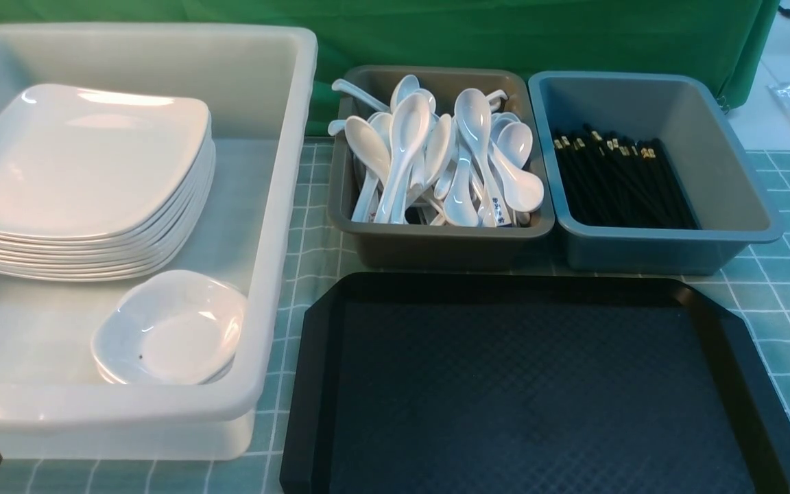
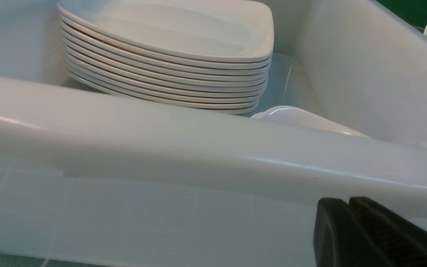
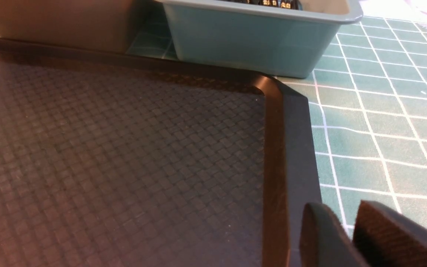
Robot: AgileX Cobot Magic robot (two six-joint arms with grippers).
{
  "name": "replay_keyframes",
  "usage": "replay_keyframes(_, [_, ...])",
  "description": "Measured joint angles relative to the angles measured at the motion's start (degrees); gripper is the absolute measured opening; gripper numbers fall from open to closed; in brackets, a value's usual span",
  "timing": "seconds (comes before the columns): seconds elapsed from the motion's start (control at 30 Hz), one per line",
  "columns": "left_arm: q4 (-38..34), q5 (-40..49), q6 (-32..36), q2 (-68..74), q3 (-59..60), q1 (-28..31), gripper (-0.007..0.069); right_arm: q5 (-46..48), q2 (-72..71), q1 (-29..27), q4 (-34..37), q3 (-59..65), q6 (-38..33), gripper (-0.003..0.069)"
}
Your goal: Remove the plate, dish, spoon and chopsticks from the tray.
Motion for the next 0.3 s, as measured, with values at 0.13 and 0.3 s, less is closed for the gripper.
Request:
replay_keyframes(0.13, [0.00,0.00,1.08,0.00,0.00,0.00,0.0017,0.00,0.00,0.00,0.00,0.00,0.23,0.0188])
replay_keyframes(0.3, [0.00,0.00,1.74,0.00,0.00,0.00,0.0017,0.00,0.00,0.00,0.00,0.00,0.23,0.0199])
